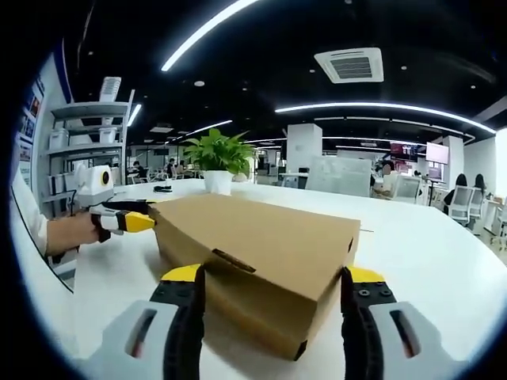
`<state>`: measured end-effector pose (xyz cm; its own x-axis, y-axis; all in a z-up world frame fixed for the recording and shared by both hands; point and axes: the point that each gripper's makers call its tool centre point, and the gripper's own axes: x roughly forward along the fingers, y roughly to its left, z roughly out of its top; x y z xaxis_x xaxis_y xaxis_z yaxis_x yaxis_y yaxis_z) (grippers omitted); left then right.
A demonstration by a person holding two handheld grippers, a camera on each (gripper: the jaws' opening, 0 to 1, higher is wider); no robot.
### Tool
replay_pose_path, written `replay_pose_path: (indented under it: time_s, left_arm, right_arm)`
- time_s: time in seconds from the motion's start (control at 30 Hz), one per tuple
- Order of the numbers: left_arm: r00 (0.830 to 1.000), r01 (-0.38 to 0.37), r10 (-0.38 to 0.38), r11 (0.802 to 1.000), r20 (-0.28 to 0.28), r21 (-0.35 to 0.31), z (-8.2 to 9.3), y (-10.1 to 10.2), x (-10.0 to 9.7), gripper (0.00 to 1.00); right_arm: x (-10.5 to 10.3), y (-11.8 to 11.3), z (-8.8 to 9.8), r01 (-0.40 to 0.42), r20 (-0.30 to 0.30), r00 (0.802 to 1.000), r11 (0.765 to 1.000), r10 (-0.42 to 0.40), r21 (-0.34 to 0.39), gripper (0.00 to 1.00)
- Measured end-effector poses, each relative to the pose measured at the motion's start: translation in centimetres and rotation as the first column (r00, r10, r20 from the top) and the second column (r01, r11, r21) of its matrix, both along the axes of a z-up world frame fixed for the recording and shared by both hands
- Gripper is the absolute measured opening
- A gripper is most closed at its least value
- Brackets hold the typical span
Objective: Operate the shoe box by opening the lid, removing the specified soft item, and placing it in the target area until the item is outside and the box remains undamaged.
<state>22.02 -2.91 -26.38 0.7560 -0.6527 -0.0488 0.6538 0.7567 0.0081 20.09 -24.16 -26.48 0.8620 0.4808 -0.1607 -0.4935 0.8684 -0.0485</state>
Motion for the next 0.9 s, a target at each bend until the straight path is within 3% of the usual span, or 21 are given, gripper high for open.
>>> replay_pose_path:
  time_s: [0.9]
  left_arm:
    - [1.0, 0.004, -0.004, 1.0, 0.0, 0.009, 0.0, 0.5, -1.5, 0.49]
  right_arm:
    - [-1.5, 0.3, -0.2, 0.029, -0.006, 1.0, 1.0, -0.029, -0.003, 0.69]
